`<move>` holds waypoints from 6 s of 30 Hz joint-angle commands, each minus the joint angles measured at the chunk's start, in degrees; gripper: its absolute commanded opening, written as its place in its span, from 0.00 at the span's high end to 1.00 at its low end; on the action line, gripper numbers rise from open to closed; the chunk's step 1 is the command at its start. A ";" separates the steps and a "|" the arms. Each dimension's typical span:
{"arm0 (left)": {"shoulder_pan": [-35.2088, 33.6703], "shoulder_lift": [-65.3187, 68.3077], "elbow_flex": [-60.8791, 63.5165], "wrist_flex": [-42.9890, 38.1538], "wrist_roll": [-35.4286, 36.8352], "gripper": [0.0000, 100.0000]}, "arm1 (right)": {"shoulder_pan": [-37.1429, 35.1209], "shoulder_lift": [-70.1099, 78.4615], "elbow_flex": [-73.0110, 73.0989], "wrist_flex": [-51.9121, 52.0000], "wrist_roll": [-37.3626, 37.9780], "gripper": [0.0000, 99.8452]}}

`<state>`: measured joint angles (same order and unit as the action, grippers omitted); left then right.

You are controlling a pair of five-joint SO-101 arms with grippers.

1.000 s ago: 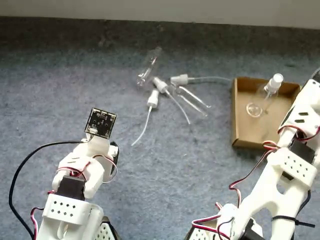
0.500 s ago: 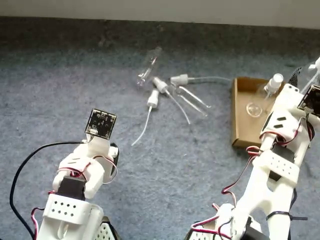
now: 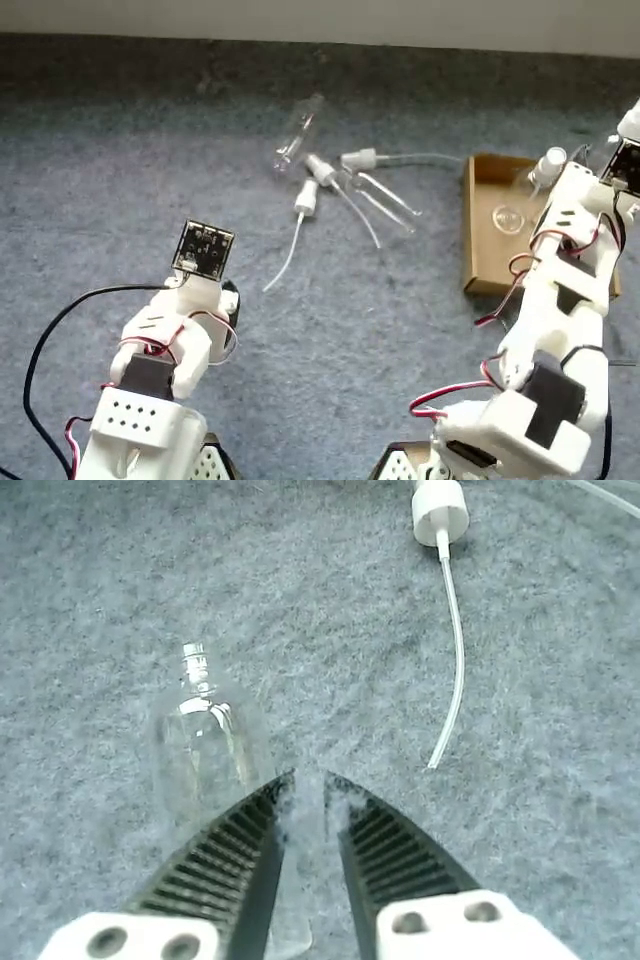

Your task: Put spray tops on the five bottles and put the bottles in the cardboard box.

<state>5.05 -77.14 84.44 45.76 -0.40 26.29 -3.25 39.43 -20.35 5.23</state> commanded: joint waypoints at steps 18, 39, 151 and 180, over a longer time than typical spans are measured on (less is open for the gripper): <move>-0.31 -0.75 -0.40 -1.23 -3.96 0.99 | 1.01 18.51 -10.15 -17.45 0.35 0.94; -0.31 -0.75 -0.31 -1.32 -3.96 0.99 | 2.86 36.79 -20.79 -22.46 0.44 0.94; -0.31 -0.75 3.21 -7.65 -4.04 0.99 | 0.66 63.16 -26.07 -44.88 10.55 0.88; -0.31 -0.75 3.21 -7.65 -4.13 0.99 | 0.84 60.18 -25.71 -43.12 10.73 0.70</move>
<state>5.05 -77.14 87.96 39.34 -4.00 26.37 57.67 13.41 -63.87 15.60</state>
